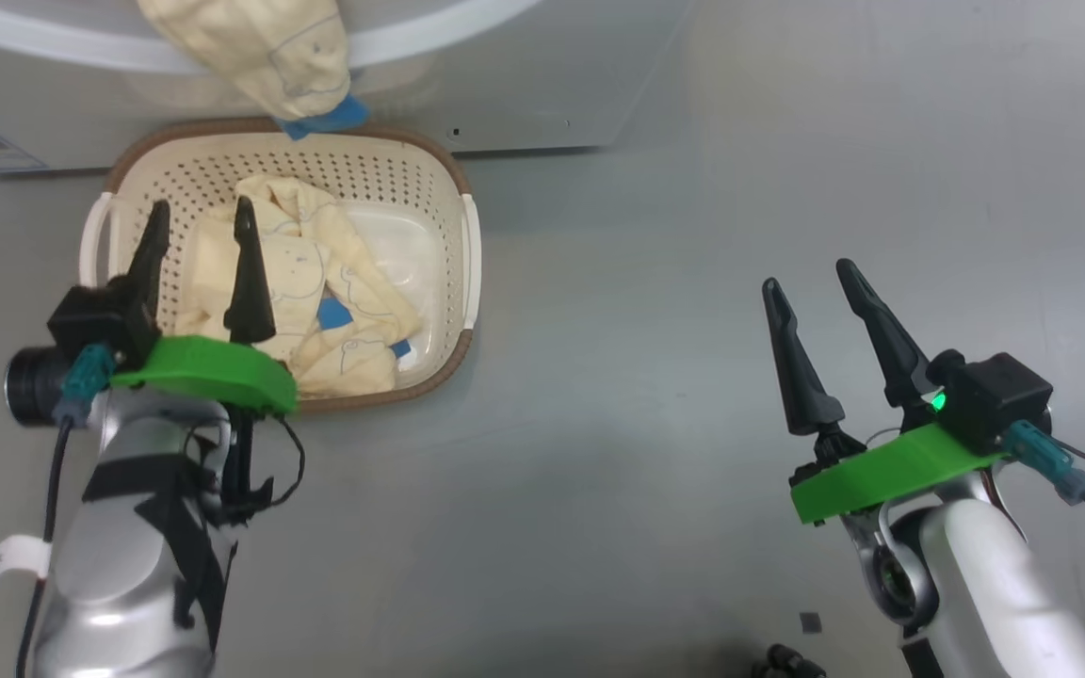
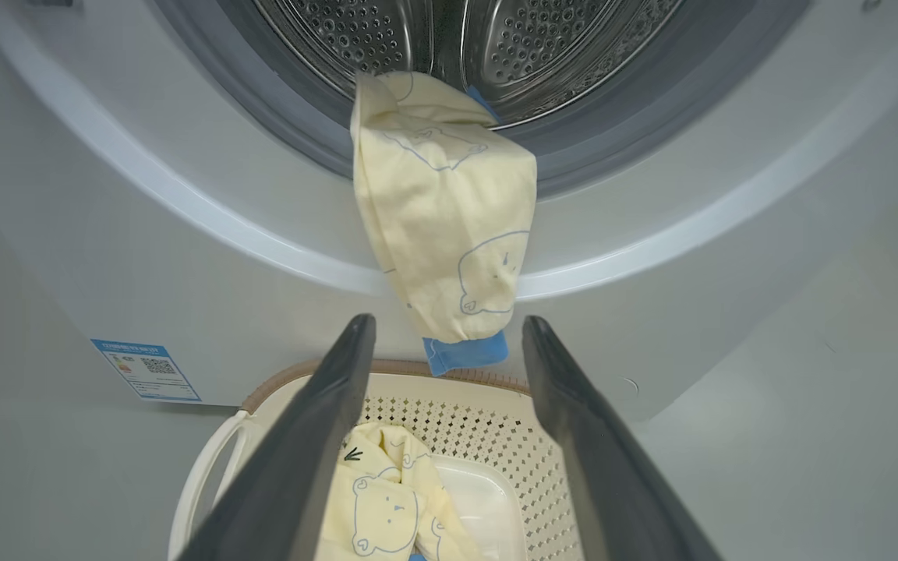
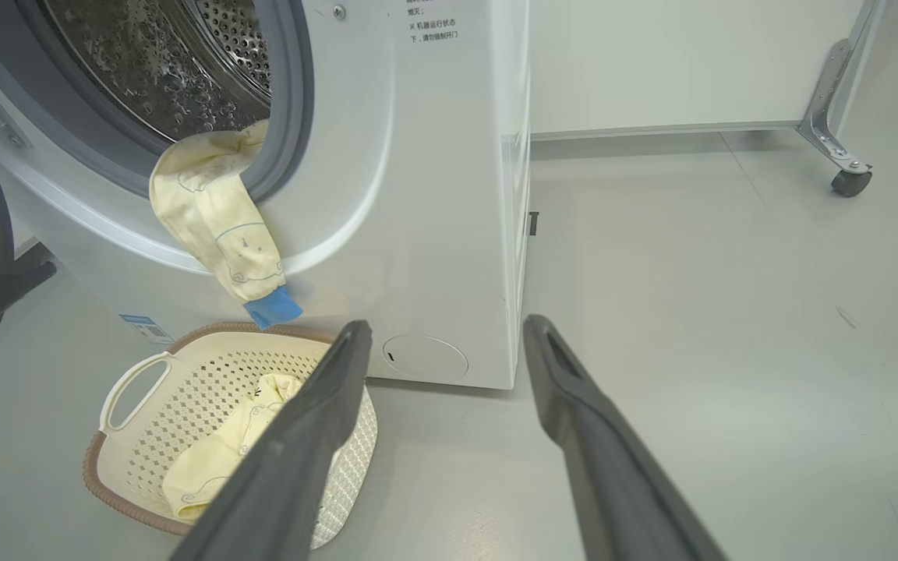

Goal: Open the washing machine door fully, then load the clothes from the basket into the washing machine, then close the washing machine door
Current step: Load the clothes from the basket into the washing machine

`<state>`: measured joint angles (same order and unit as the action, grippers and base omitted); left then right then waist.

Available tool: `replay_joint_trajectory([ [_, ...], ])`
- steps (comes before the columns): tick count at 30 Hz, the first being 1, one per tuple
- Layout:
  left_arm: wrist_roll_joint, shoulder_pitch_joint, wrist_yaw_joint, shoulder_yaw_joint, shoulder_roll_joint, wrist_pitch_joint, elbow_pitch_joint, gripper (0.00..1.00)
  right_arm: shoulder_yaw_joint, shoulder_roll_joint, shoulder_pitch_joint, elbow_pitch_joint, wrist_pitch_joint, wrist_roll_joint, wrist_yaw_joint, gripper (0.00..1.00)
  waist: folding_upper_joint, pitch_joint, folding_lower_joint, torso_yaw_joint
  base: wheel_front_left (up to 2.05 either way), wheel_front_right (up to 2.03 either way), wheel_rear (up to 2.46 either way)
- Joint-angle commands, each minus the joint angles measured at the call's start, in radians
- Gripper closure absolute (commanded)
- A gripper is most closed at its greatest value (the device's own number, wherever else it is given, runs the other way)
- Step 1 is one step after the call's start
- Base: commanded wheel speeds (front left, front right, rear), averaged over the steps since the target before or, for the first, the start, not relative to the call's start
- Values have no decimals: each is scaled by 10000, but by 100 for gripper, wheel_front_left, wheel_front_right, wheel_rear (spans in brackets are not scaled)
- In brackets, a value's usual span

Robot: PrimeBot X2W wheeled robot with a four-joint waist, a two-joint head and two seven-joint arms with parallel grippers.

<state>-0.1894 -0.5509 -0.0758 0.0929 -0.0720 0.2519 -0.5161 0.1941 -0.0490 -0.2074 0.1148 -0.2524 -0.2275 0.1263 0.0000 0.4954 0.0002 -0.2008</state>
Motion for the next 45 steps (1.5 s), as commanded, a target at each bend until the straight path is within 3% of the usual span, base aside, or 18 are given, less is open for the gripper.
replay_joint_trajectory([
  [1, -47, -590, -72, -235, -307, 61, -28, 0, 233, -29, -236, -330, -94, -58, 44, 0, 0, 510, -2, -331, 0, 0, 0],
  [21, -371, -4271, -291, -110, -393, 94, -2608, 0, 586, -14, -1101, -529, -94, -394, 44, 0, 0, 2100, -2, -903, 0, 0, 0],
  [40, -197, -6043, -54, -401, -593, 98, -3002, 0, 819, -13, -1409, -701, -94, -485, 44, 0, 0, 3025, -2, -1294, 0, 0, 0],
  [41, -193, -6101, -34, -428, -596, 98, -2993, 5, 815, -13, -1407, -710, -94, -491, 44, 0, 0, 3068, -2, -1298, 0, 0, 0],
  [44, -117, -6232, 18, -471, -625, 98, -2866, 58, 793, -13, -1405, -719, -94, -491, 44, 0, 0, 3156, -2, -1290, 0, 0, 0],
  [45, -94, -6258, 18, -476, -627, 98, -2836, 69, 782, -13, -1412, -720, -94, -490, 44, 0, 0, 3178, -2, -1281, 0, 0, 0],
])
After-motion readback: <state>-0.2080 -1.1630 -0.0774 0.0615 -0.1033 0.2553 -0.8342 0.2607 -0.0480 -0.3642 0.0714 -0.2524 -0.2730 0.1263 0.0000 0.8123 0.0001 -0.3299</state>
